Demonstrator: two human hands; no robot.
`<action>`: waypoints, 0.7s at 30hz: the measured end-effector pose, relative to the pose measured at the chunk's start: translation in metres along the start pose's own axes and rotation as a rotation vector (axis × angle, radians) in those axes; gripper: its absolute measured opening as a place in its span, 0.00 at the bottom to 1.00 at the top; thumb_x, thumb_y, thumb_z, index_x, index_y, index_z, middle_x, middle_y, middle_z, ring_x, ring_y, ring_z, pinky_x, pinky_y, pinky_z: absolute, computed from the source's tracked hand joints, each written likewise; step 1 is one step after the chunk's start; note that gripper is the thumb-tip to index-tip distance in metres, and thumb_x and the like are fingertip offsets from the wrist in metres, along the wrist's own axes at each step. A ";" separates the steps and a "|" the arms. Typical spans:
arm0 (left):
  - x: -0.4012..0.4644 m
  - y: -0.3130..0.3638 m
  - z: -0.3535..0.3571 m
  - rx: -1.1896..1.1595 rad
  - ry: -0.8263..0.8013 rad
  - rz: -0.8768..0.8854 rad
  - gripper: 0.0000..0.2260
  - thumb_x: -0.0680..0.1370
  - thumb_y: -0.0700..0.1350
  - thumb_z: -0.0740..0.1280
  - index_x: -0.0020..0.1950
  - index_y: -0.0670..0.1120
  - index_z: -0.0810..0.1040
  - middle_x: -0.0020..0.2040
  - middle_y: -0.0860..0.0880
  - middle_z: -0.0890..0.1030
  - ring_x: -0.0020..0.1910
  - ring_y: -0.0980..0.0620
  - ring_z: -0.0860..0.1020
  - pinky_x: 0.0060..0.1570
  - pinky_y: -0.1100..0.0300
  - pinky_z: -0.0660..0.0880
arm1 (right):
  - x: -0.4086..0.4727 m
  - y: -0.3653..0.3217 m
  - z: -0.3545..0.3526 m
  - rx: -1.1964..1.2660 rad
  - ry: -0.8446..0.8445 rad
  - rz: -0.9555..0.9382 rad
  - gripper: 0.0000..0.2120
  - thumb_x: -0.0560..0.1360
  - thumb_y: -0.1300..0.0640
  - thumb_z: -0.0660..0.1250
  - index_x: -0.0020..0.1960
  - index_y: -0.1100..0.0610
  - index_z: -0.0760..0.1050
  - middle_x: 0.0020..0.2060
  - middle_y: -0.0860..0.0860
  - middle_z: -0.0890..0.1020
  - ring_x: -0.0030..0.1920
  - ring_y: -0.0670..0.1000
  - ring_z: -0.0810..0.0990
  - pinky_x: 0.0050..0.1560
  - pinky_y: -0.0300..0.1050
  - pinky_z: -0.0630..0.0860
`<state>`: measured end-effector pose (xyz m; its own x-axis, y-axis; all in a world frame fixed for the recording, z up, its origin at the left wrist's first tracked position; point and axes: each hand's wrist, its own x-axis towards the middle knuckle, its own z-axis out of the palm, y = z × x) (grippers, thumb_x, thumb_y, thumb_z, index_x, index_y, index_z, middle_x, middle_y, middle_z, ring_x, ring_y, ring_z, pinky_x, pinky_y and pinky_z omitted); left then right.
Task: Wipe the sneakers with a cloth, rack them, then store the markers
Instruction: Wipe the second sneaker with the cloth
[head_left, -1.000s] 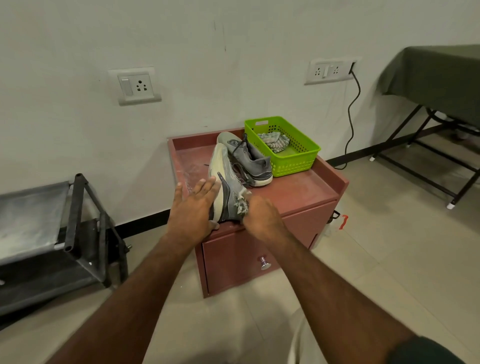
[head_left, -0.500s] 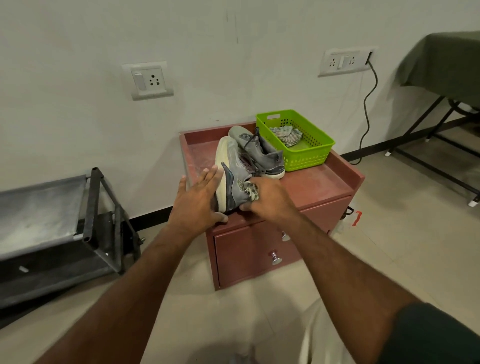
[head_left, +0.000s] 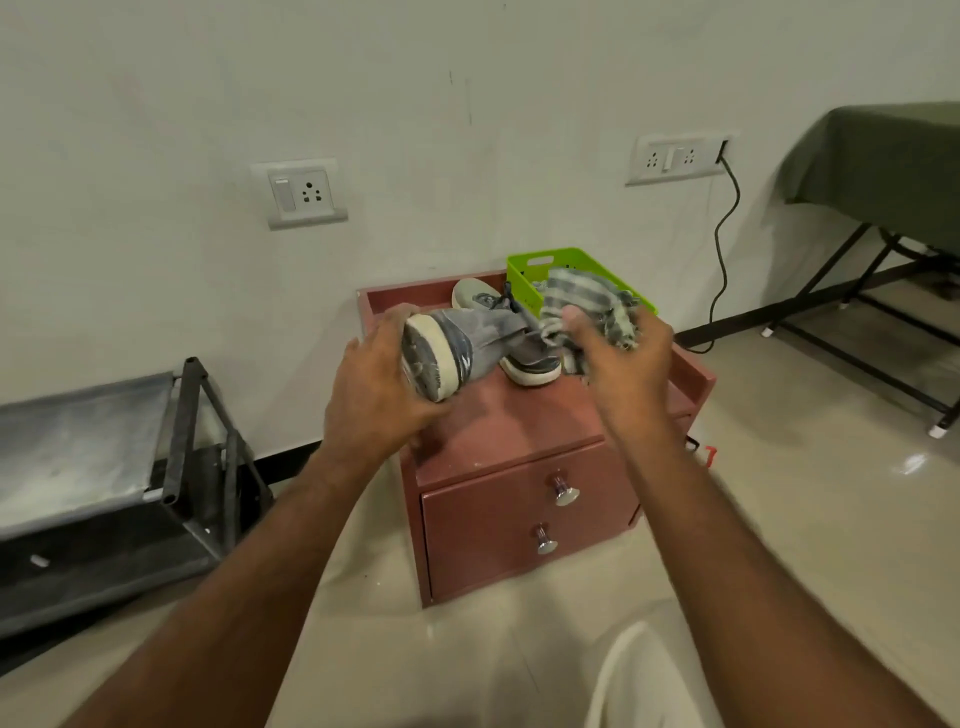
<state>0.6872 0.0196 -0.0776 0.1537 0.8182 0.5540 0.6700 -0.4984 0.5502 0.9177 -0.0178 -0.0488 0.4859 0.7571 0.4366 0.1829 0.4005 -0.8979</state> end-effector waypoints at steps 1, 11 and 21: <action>0.002 0.001 0.000 0.014 0.023 -0.017 0.44 0.57 0.60 0.81 0.68 0.56 0.65 0.58 0.53 0.80 0.52 0.46 0.79 0.52 0.46 0.78 | -0.004 -0.005 0.006 -0.133 0.056 -0.148 0.14 0.73 0.61 0.73 0.58 0.62 0.81 0.49 0.56 0.85 0.44 0.49 0.84 0.43 0.39 0.78; 0.004 0.005 -0.009 -0.134 0.270 -0.207 0.31 0.67 0.54 0.77 0.66 0.46 0.72 0.49 0.52 0.82 0.45 0.53 0.81 0.44 0.68 0.76 | -0.056 0.013 0.050 -0.481 -0.626 -0.447 0.34 0.69 0.71 0.69 0.73 0.57 0.70 0.72 0.54 0.72 0.75 0.50 0.66 0.76 0.42 0.61; 0.007 -0.007 -0.007 -0.088 0.192 -0.305 0.45 0.59 0.58 0.83 0.70 0.47 0.68 0.55 0.47 0.82 0.53 0.47 0.81 0.51 0.49 0.81 | -0.054 -0.013 0.063 -0.257 -0.187 -0.378 0.32 0.70 0.72 0.70 0.72 0.58 0.72 0.69 0.51 0.76 0.71 0.48 0.72 0.72 0.44 0.69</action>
<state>0.6790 0.0271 -0.0733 -0.1882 0.8686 0.4584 0.5975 -0.2692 0.7554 0.8350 -0.0310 -0.0572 0.1877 0.6723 0.7161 0.5334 0.5424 -0.6491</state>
